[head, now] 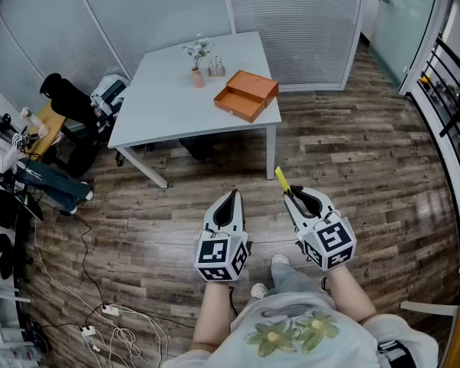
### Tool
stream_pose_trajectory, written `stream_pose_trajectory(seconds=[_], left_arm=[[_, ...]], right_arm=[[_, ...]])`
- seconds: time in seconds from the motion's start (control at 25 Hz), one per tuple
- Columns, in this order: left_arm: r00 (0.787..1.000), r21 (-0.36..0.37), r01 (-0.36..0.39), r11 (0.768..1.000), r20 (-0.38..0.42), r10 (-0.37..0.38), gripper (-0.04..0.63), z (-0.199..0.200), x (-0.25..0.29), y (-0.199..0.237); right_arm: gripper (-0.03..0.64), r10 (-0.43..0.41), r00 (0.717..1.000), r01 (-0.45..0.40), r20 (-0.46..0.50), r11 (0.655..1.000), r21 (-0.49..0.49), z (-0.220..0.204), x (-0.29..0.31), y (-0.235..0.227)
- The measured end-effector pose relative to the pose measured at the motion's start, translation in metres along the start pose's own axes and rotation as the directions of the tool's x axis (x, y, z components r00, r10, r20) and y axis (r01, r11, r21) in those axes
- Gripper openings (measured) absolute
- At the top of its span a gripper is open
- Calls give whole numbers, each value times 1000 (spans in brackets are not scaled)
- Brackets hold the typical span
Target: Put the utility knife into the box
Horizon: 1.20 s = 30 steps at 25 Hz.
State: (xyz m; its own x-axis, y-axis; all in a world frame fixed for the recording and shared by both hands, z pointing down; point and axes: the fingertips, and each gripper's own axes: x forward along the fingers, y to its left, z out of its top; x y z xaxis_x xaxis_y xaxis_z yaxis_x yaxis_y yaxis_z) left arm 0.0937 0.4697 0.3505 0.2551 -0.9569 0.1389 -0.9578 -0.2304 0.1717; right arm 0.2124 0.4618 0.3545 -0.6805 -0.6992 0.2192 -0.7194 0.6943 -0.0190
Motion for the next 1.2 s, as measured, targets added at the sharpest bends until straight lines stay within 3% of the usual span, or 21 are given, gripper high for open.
stream_pose_trajectory(seconds=[0.44, 0.88, 1.2], left_arm=[[999, 51, 32, 998, -6, -32, 0, 7, 44, -5], [999, 53, -30, 998, 19, 29, 0, 21, 128, 9], [999, 53, -44, 998, -11, 44, 0, 14, 179, 27]], right_arm=[[71, 2, 1000, -1, 26, 999, -32, 11, 29, -28], [71, 77, 997, -75, 32, 996, -46, 24, 93, -97], [71, 92, 996, -91, 21, 995, -36, 21, 135, -135]])
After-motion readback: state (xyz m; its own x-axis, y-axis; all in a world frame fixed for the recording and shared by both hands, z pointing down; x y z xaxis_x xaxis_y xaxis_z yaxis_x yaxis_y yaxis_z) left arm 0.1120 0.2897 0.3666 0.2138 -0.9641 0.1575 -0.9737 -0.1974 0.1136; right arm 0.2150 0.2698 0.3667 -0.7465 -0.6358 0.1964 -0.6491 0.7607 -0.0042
